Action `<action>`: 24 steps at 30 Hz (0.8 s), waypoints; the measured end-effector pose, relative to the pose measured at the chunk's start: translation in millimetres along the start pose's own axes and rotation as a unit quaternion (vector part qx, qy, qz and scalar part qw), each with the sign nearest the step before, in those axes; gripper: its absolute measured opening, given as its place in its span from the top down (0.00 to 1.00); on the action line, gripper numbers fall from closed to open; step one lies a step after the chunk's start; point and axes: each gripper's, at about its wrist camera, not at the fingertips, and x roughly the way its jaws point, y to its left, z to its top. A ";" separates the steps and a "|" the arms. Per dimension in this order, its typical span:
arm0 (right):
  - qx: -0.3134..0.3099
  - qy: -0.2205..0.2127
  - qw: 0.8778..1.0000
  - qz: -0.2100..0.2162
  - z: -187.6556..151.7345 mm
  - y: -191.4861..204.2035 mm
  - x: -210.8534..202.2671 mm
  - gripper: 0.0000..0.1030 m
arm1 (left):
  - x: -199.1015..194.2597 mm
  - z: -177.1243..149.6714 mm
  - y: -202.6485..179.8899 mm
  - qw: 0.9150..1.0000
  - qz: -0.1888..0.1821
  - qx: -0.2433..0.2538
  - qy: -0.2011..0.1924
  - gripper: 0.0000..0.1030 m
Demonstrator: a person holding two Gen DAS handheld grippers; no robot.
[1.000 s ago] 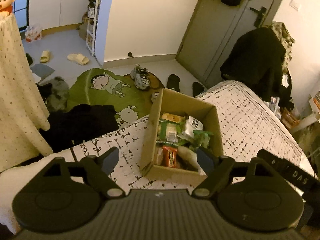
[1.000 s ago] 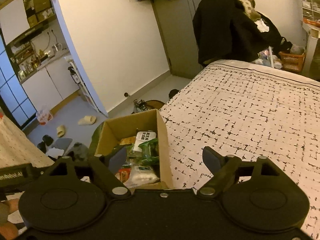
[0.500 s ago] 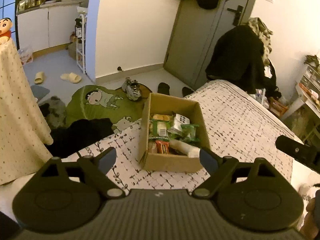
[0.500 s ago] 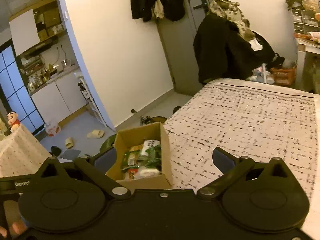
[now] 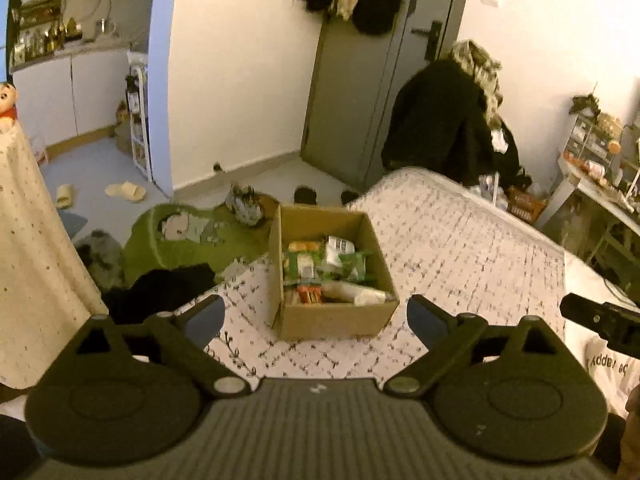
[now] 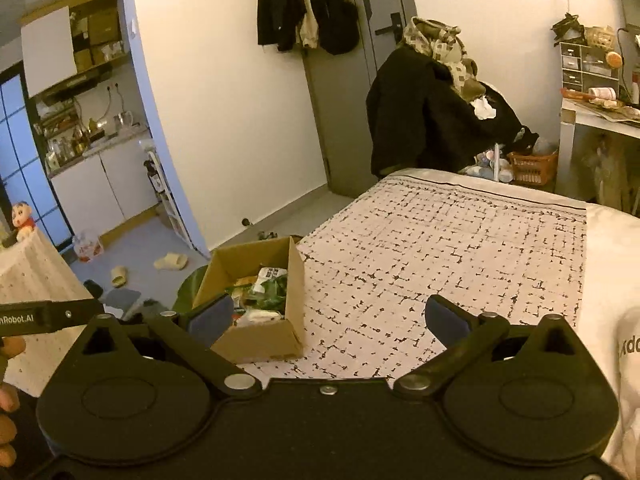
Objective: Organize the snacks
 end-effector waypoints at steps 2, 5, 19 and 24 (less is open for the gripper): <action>-0.002 -0.008 1.000 0.005 2.2 1.0 -6.5 0.00 | -4.9 -0.7 -2.8 1.000 -0.005 0.008 -0.006 0.06; -0.025 -0.013 1.000 -0.002 4.9 7.6 -12.9 0.00 | -12.3 -1.0 -3.1 1.000 -0.013 0.008 -0.009 0.06; -0.026 -0.008 1.000 0.012 -2.0 9.7 -25.5 0.00 | -34.7 -0.8 -2.5 1.000 -0.014 0.020 0.003 0.06; -0.024 -0.007 1.000 0.016 -1.0 11.7 -27.2 0.00 | -37.0 -0.1 0.2 1.000 -0.010 0.021 0.001 0.06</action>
